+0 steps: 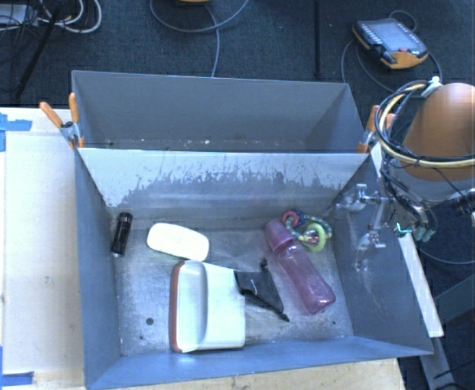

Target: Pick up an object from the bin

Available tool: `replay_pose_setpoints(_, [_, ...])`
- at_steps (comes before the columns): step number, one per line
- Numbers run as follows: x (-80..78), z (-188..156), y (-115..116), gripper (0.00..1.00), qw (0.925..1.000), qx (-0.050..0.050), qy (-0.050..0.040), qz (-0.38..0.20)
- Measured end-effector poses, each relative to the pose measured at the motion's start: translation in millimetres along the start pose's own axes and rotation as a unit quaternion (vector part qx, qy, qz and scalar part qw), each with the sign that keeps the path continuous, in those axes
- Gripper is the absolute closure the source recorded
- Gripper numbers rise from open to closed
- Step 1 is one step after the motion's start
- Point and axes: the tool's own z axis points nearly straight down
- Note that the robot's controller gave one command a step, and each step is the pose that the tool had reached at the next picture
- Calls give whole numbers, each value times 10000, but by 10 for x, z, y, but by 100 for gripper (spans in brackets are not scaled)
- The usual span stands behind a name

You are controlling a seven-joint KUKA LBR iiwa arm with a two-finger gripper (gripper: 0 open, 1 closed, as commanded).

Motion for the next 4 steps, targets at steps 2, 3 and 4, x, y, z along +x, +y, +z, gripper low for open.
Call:
replay_pose_setpoints(2, [112, 57, 76, 0, 9954, 16, -53, -956])
replay_pose_setpoints(3, [402, 321, 147, 0, 9664, 13, -34, -2570])
replay_pose_setpoints(4, [386, 449, 216, 0, 9611, 11, -26, -2760])
